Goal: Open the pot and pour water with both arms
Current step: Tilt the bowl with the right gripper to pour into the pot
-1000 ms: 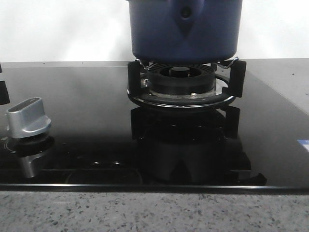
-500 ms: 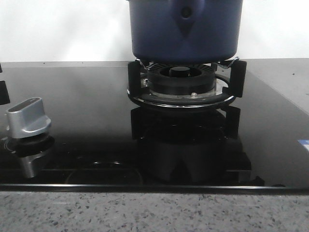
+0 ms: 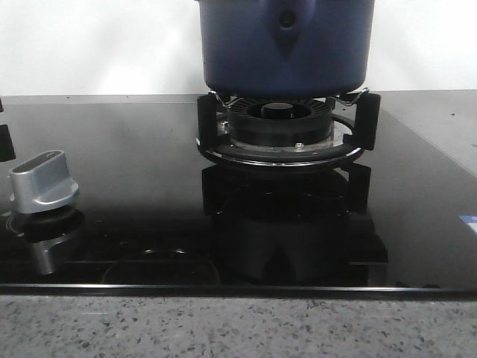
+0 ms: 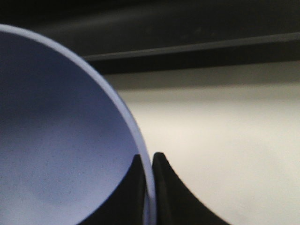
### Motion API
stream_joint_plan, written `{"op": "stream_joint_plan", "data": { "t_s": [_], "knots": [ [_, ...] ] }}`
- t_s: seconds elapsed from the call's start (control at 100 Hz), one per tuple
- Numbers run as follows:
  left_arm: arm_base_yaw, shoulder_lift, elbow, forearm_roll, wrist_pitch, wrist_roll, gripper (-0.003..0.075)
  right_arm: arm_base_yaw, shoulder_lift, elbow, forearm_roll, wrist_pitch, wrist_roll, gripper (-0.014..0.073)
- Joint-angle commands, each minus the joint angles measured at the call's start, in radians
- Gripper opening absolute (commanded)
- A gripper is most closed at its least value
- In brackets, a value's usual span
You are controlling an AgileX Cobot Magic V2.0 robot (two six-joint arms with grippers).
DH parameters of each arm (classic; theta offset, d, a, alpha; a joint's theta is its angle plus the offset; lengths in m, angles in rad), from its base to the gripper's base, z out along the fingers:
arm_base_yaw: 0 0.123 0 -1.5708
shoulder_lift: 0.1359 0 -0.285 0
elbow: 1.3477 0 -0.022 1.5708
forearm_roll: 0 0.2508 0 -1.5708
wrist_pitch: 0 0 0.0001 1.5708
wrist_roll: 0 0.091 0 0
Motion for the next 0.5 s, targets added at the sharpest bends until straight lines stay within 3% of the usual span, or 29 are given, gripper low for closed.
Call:
{"op": "stream_joint_plan", "data": {
  "t_s": [0.0, 0.49],
  "knots": [
    [0.0, -0.056, -0.04, -0.111, 0.022, -0.009, 0.0259, -0.001, -0.025, -0.018, -0.004, -0.173, -0.002, -0.0068],
    [0.0, -0.056, -0.04, -0.111, 0.024, -0.009, 0.0259, -0.001, 0.013, -0.018, -0.004, -0.347, -0.002, -0.0068]
  ]
}}
